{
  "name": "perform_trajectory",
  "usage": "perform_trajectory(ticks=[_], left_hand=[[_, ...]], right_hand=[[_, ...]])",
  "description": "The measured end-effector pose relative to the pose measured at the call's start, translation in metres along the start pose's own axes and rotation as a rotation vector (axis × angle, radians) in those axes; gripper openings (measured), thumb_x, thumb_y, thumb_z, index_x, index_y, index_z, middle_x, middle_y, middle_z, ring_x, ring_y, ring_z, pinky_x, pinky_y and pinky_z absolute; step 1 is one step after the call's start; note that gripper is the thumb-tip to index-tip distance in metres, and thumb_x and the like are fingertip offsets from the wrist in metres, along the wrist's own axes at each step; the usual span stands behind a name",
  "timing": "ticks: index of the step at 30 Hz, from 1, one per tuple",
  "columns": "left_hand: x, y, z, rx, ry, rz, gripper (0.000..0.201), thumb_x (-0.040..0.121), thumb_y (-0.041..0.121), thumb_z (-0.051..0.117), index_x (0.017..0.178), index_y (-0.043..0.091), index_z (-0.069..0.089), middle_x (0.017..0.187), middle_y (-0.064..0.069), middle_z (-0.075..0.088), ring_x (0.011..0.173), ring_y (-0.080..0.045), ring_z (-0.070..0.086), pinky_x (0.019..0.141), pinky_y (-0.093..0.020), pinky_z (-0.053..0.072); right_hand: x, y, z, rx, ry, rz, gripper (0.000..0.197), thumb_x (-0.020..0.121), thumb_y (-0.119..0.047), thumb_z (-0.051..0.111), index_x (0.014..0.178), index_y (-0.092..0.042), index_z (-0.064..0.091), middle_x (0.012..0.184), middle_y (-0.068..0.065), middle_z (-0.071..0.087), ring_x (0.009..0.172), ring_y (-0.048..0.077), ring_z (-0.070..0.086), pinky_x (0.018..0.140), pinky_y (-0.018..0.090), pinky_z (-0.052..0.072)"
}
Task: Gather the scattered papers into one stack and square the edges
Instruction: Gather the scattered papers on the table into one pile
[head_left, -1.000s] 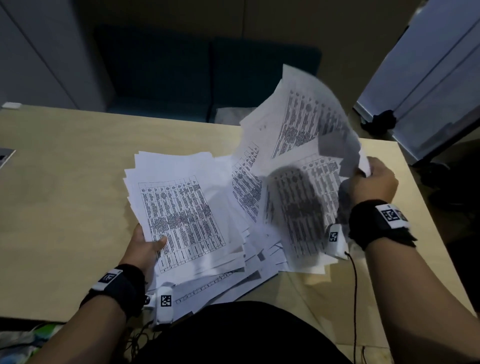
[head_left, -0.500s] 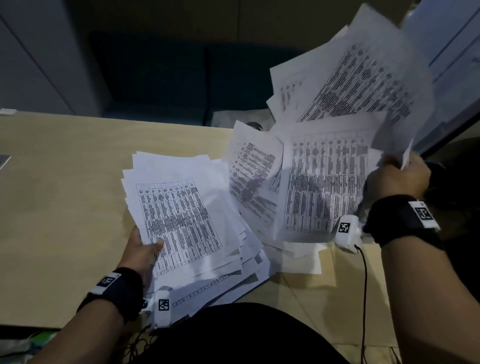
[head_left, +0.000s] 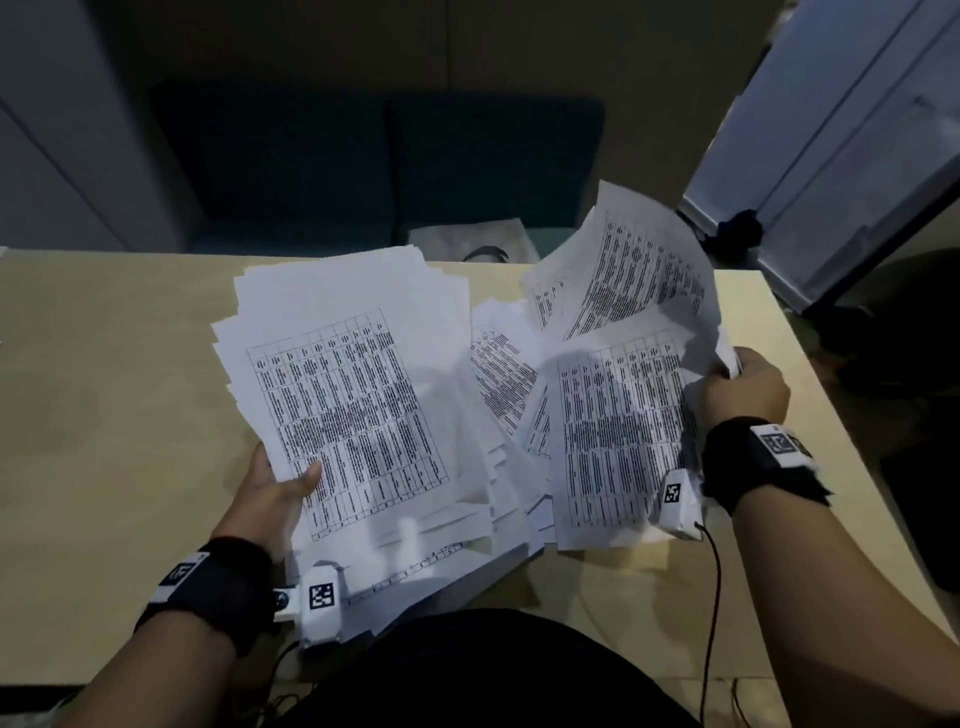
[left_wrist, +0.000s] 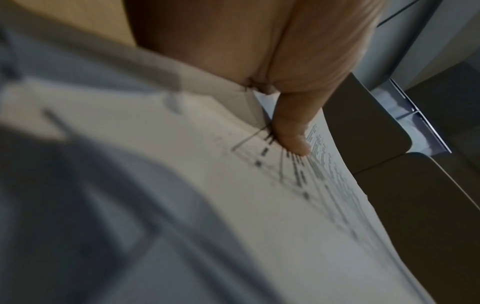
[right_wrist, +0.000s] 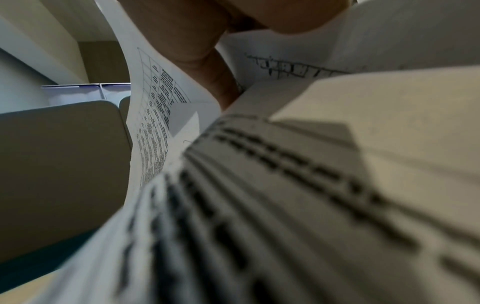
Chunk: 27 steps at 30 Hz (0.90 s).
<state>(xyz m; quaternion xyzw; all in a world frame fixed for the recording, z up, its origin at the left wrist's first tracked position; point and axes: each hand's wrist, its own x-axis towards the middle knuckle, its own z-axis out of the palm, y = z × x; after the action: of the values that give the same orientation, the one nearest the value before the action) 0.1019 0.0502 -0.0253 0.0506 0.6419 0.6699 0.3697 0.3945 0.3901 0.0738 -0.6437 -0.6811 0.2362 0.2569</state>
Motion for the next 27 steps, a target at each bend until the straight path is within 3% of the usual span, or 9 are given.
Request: perform_trajectory(ticks=[3, 9, 11, 14, 17, 20, 23, 25, 27], left_hand=[[0.008, -0.005, 0.007, 0.014, -0.017, -0.012, 0.071, 0.094, -0.006, 0.056, 0.153, 0.021, 0.025, 0.149, 0.007, 0.039, 0.136, -0.013, 0.035, 0.110, -0.031, 0.024], [0.027, -0.036, 0.024, 0.199, -0.121, -0.128, 0.078, 0.086, 0.007, 0.072, 0.151, 0.017, 0.031, 0.148, 0.003, 0.042, 0.141, -0.022, 0.036, 0.117, -0.045, 0.026], [0.030, -0.041, 0.022, 0.259, -0.129, -0.141, 0.073, 0.088, 0.006, 0.071, 0.149, 0.016, 0.034, 0.150, -0.001, 0.045, 0.141, -0.025, 0.039, 0.117, -0.047, 0.028], [0.028, -0.041, 0.018, 0.293, -0.120, -0.154, 0.081, 0.087, 0.008, 0.072, 0.154, 0.018, 0.026, 0.159, -0.001, 0.034, 0.146, -0.024, 0.031, 0.119, -0.046, 0.023], [0.022, -0.037, 0.023, 0.314, -0.091, -0.172, 0.089, 0.091, 0.011, 0.069, 0.158, 0.016, 0.010, 0.164, 0.001, 0.016, 0.151, -0.023, 0.016, 0.121, -0.044, 0.017], [0.021, -0.038, 0.023, 0.357, -0.096, -0.153, 0.091, 0.091, 0.010, 0.068, 0.158, 0.024, 0.007, 0.165, 0.004, 0.011, 0.152, -0.022, 0.012, 0.121, -0.046, 0.016], [0.017, -0.033, 0.025, 0.334, -0.124, -0.095, 0.105, 0.089, -0.008, 0.063, 0.154, 0.046, 0.000, 0.163, 0.017, 0.000, 0.150, -0.009, 0.004, 0.120, -0.047, 0.017], [0.014, -0.031, 0.028, 0.345, -0.129, -0.075, 0.111, 0.090, -0.014, 0.058, 0.149, 0.058, -0.002, 0.155, 0.027, -0.005, 0.144, -0.001, -0.003, 0.117, -0.044, 0.017], [0.012, -0.029, 0.033, 0.382, -0.159, -0.035, 0.098, 0.094, -0.012, 0.051, 0.146, 0.061, 0.014, 0.151, 0.030, 0.003, 0.145, -0.001, -0.001, 0.118, -0.041, 0.014]], right_hand=[[0.000, 0.000, -0.003, 0.006, 0.000, -0.002, 0.011, 0.082, -0.009, 0.049, 0.085, -0.015, 0.059, 0.076, 0.013, 0.053, 0.071, 0.033, 0.044, 0.066, 0.031, 0.034], [0.009, -0.010, -0.009, 0.014, 0.074, -0.080, 0.023, 0.086, -0.010, 0.047, 0.100, -0.007, 0.065, 0.082, 0.014, 0.057, 0.075, 0.033, 0.047, 0.067, 0.030, 0.033], [0.008, -0.018, -0.016, 0.042, 0.141, -0.103, 0.023, 0.084, -0.010, 0.046, 0.097, -0.007, 0.064, 0.079, 0.012, 0.054, 0.079, 0.039, 0.054, 0.065, 0.031, 0.033], [0.001, -0.037, -0.034, 0.150, 0.286, -0.129, 0.027, 0.088, -0.007, 0.045, 0.106, -0.007, 0.065, 0.095, 0.022, 0.063, 0.093, 0.040, 0.055, 0.068, 0.032, 0.038], [-0.002, -0.051, -0.049, 0.390, 0.402, -0.211, 0.025, 0.086, 0.002, 0.041, 0.095, -0.001, 0.064, 0.086, 0.012, 0.062, 0.076, 0.013, 0.054, 0.061, 0.004, 0.035], [0.000, -0.060, -0.054, 0.659, 0.466, -0.225, 0.033, 0.081, 0.007, 0.042, 0.067, -0.022, 0.049, 0.057, -0.015, 0.051, 0.055, -0.010, 0.047, 0.059, 0.005, 0.036], [0.004, -0.060, -0.048, 0.673, 0.340, -0.206, 0.030, 0.081, 0.002, 0.048, 0.065, -0.024, 0.050, 0.058, -0.018, 0.051, 0.058, -0.012, 0.049, 0.063, 0.015, 0.043], [0.004, -0.053, -0.029, 0.616, 0.161, -0.099, 0.026, 0.084, -0.008, 0.056, 0.062, -0.020, 0.051, 0.059, -0.013, 0.051, 0.057, 0.000, 0.048, 0.061, 0.023, 0.042], [-0.001, -0.043, -0.003, 0.578, -0.050, -0.038, 0.015, 0.082, -0.010, 0.061, 0.068, -0.015, 0.057, 0.065, -0.001, 0.055, 0.061, 0.014, 0.048, 0.060, 0.028, 0.040]])
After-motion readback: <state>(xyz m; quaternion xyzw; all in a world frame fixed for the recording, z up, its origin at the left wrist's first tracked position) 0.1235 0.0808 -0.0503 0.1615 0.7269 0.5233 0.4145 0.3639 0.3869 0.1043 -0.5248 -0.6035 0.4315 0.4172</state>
